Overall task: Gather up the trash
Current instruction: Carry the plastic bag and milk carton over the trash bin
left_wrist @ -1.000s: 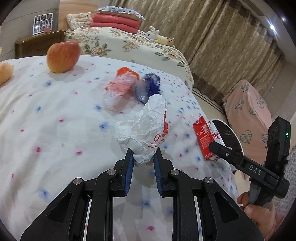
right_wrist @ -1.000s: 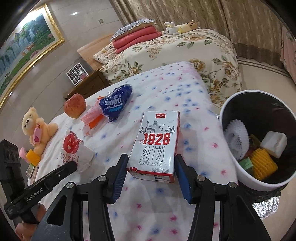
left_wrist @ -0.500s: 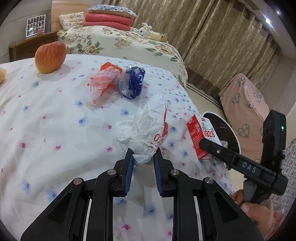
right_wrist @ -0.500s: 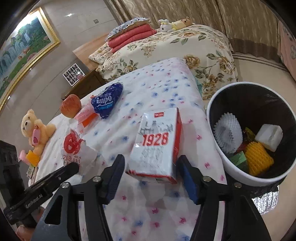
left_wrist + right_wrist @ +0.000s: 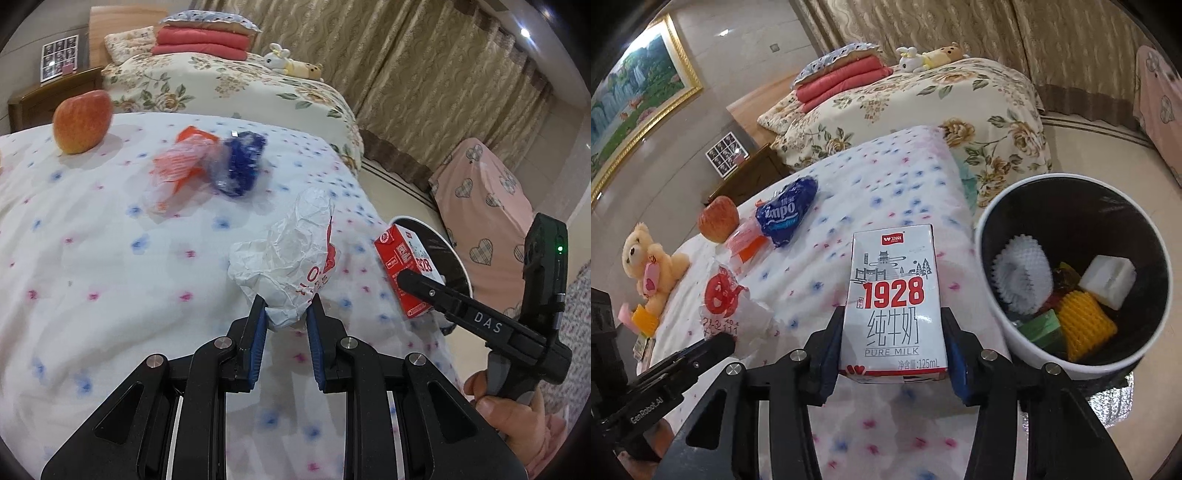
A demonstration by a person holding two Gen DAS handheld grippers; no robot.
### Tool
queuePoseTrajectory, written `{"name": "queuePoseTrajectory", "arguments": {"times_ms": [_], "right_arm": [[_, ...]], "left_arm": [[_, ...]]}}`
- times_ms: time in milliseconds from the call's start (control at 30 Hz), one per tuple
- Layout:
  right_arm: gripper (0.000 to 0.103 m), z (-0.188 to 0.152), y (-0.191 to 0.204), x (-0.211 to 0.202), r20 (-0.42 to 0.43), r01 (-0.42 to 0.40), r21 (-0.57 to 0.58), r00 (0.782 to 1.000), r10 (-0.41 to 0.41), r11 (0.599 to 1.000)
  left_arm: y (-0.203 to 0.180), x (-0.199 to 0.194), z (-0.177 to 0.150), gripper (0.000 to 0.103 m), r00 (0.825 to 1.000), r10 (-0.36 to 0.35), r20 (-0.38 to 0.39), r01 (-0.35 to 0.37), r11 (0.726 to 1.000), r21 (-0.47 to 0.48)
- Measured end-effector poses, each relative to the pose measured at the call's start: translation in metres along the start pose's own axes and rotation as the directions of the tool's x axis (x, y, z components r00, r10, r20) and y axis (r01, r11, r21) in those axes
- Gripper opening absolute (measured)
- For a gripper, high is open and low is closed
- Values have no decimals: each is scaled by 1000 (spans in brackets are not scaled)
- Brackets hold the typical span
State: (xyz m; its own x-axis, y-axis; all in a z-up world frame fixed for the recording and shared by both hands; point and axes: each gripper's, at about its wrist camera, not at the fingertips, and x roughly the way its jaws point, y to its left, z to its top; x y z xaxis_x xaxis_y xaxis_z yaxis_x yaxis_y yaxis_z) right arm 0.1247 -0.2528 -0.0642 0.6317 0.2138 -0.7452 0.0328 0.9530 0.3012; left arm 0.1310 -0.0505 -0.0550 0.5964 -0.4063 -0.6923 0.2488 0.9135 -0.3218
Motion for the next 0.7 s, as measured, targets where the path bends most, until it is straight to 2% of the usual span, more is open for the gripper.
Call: {"name": "queuePoseTrajectory", "arguments": {"times_ms": [700], "right_arm": [[49,3,-64,-42,70,19,107,997,-27,994]], "left_arm": [[-78,27,9,20,998,-57,-39,62,987,148]]}}
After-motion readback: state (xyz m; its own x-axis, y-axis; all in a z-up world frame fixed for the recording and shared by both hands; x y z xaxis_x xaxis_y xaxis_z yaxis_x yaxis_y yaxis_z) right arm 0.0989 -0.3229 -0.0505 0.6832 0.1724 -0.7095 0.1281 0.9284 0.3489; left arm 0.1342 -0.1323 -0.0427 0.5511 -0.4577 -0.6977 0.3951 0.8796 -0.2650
